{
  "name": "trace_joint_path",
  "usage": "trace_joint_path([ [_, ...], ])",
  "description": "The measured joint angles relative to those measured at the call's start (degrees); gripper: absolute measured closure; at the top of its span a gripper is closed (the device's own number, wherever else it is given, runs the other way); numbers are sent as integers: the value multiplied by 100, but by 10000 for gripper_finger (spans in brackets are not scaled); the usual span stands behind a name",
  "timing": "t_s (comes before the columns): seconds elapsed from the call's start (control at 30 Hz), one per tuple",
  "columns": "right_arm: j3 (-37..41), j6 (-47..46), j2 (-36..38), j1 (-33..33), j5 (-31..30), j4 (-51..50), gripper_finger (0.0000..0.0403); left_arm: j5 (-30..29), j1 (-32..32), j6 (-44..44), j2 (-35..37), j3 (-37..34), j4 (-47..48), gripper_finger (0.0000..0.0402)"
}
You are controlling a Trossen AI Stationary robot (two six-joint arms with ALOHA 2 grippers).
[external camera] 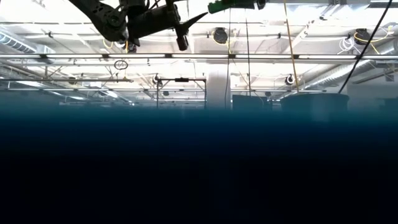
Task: Pick & Place Toys
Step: Put the green game piece into the right gray bin
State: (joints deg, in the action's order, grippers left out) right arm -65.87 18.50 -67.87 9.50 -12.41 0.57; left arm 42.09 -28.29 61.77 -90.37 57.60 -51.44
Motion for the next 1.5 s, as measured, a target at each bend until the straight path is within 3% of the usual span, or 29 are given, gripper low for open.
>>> trace_joint_path([
  [0.27,2,-309,81,308,-605,-581,272,147,-75,7,0,0,-145,204],
  [0.43,13,-1247,78,701,-766,-1340,272,231,-99,64,10,0,-796,204],
  [0.6,405,-2174,81,990,-1288,-1470,272,283,-128,112,203,0,-986,204],
  [0.93,1873,-3874,-175,1112,-2185,-21,272,292,-64,57,435,0,-957,204],
  [1.13,2072,-4360,-777,1196,-2155,342,272,301,-5,79,431,2,-822,204],
  [1.5,2007,-4764,-1544,1869,-1284,432,272,310,8,95,428,2,-785,204],
])
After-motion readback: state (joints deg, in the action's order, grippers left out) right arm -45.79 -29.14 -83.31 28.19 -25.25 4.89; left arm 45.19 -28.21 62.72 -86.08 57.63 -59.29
